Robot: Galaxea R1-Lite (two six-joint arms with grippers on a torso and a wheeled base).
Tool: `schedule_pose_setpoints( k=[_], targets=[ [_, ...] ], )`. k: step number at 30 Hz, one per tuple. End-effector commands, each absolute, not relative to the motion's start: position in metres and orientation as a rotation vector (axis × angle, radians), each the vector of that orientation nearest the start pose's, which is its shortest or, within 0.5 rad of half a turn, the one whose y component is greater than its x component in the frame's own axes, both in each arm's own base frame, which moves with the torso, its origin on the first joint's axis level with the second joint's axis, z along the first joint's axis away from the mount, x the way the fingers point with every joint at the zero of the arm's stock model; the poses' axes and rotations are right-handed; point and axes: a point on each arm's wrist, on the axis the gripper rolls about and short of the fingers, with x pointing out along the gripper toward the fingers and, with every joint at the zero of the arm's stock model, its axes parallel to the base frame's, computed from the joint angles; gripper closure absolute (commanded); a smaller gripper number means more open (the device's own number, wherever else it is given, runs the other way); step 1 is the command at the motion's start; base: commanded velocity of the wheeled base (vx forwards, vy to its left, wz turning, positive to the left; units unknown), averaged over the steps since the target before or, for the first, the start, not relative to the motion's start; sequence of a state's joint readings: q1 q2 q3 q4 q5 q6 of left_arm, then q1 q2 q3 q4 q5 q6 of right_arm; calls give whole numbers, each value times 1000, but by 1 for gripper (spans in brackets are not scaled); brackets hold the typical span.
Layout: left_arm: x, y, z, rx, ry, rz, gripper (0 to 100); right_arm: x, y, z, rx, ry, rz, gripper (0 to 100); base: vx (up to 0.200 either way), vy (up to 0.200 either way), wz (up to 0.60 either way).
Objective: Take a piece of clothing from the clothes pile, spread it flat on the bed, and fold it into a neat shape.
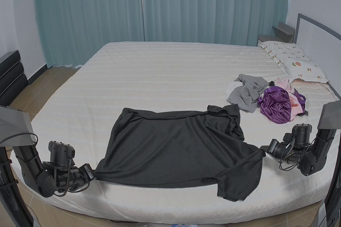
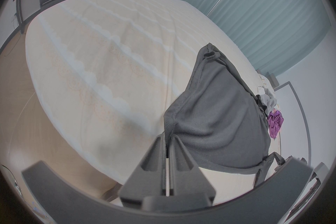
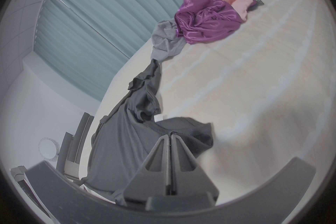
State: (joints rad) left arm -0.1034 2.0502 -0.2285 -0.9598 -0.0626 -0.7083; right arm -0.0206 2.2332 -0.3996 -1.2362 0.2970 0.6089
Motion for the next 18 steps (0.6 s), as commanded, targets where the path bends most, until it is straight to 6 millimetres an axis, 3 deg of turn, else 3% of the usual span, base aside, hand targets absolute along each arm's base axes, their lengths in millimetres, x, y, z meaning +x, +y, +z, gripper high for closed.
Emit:
schedule_pose_setpoints(
  k=[1,9,18],
  targets=[
    [239,-23,1,-659,859,170,100,316,7,-8,673,626,111,100,0,0,0],
    [239,-23,1,-664,860,174,100,338,26,-26,651,644,141,100,0,0,0],
    [238,-23,1,-663,861,175,100,366,40,-32,621,576,134,100,0,0,0]
  ],
)
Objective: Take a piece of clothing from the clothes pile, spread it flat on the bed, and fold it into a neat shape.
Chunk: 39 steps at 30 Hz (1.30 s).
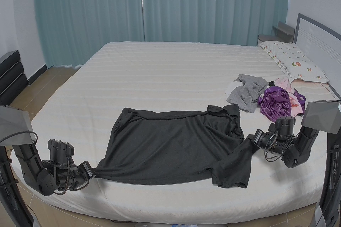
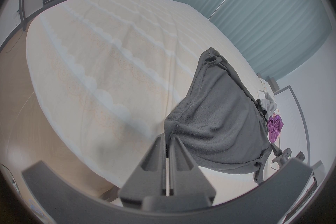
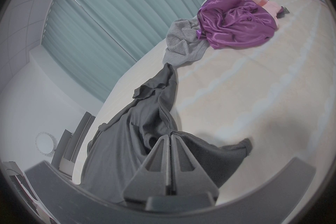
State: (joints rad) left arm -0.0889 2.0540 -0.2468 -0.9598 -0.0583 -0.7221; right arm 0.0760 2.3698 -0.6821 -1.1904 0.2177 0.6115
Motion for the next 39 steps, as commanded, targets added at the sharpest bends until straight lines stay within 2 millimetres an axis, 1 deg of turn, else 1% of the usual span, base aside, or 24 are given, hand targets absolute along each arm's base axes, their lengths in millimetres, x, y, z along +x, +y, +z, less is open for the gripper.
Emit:
schedule_pose_setpoints(
  k=[1,3,4,6,9,11,13,14,16,17,21,25,28,31,32,33,34,39],
  targets=[
    [238,-23,1,-663,862,172,100,368,44,-33,618,576,143,100,0,0,0],
    [238,-23,1,-663,864,173,100,369,47,-37,615,587,146,100,0,0,0],
    [238,-23,1,-663,864,173,100,370,48,-38,615,591,146,0,0,0,0],
    [238,-23,1,-663,864,173,100,369,48,-38,615,591,146,0,0,0,0],
    [237,-23,1,-663,865,173,100,360,41,-22,623,570,147,0,0,0,0],
    [237,-23,1,-663,864,173,100,350,33,-10,630,565,141,0,0,0,0],
    [237,-23,2,-662,863,171,100,344,26,0,638,554,149,0,0,0,0],
    [236,-23,2,-662,865,170,100,337,19,11,650,548,159,0,0,0,0],
    [236,-23,2,-663,863,170,100,324,11,19,668,560,176,0,0,0,0],
    [236,-23,2,-663,863,170,100,317,10,19,673,577,187,0,0,0,0],
    [235,-23,2,-662,867,170,100,285,14,13,673,672,213,0,0,0,0],
    [234,-23,2,-661,869,171,100,263,21,3,662,760,225,0,0,0,0],
    [234,-24,2,-660,870,168,100,250,32,-5,654,833,258,0,0,0,0],
    [234,-24,2,-660,870,168,100,247,38,-7,654,852,281,0,0,0,0],
    [234,-24,2,-660,870,168,100,246,44,-12,647,876,294,0,0,0,0],
    [234,-24,2,-660,870,168,100,246,44,-12,647,878,295,0,0,0,0],
    [233,-24,2,-660,872,169,100,248,49,-18,641,895,295,0,0,0,0],
    [233,-24,2,-660,872,169,100,251,52,-33,619,929,249,0,0,0,0]
  ],
)
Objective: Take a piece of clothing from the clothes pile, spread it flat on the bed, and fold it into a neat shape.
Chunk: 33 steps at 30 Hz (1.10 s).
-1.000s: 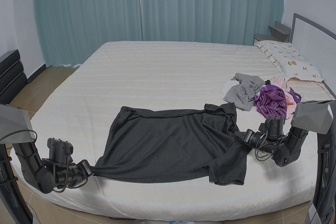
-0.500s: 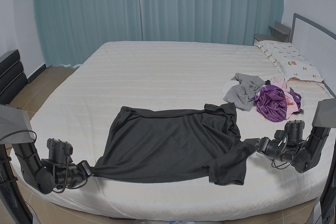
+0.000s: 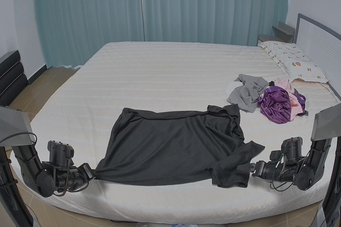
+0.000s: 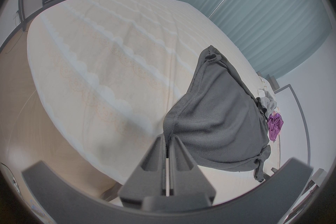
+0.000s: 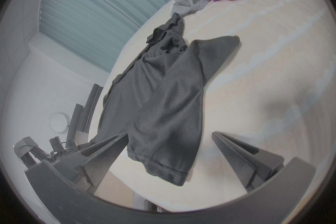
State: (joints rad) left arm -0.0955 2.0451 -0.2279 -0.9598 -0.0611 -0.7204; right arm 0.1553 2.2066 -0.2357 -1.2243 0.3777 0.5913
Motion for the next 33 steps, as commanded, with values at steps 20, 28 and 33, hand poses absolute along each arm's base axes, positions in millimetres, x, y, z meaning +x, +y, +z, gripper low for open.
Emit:
schedule_pose_setpoints(
  k=[20,28,33],
  targets=[
    [226,-24,4,-645,880,160,100,226,42,-13,628,886,230,100,0,0,0],
    [217,-24,10,-591,878,130,100,204,23,-1,652,878,180,100,0,0,0],
    [211,-23,11,-560,883,122,100,194,15,1,625,902,183,100,0,0,0]
  ],
)
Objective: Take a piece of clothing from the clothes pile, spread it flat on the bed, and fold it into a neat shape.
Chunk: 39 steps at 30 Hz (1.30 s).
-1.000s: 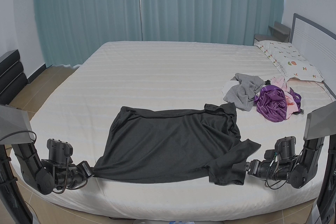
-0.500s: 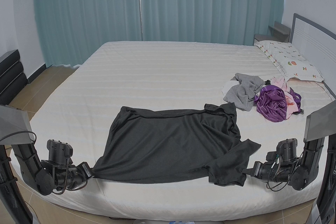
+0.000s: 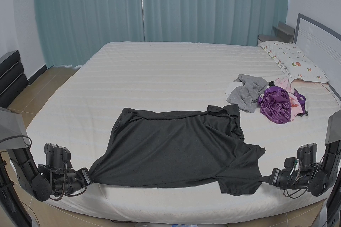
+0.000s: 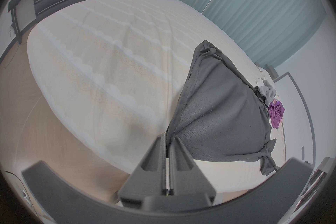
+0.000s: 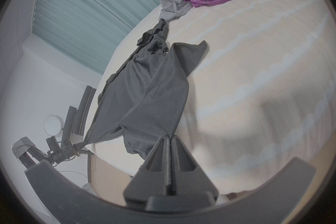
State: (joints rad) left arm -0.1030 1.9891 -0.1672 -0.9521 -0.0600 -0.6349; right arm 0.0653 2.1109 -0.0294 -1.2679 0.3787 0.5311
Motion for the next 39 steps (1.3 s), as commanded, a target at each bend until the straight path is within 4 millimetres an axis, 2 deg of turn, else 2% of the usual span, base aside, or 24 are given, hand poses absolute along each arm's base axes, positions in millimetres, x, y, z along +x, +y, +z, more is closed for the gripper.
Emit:
schedule_pose_setpoints(
  k=[1,12,20,25,37,38,39],
  targets=[
    [208,-23,12,-546,886,117,100,192,12,3,625,908,174,100,0,0,0],
    [191,-20,11,-420,925,93,100,161,6,22,546,1001,227,100,0,0,0],
    [179,-19,9,-333,962,94,100,143,4,19,484,1128,238,100,0,0,0],
    [176,-20,7,-320,988,97,100,141,4,22,474,1117,243,100,0,0,0],
    [174,-24,3,-293,1036,82,100,141,6,4,432,1241,291,100,0,0,0],
    [174,-24,3,-292,1039,81,0,141,6,2,426,1249,297,100,0,0,0],
    [174,-25,2,-293,1038,79,0,141,6,1,422,1253,302,100,0,0,0]
  ],
)
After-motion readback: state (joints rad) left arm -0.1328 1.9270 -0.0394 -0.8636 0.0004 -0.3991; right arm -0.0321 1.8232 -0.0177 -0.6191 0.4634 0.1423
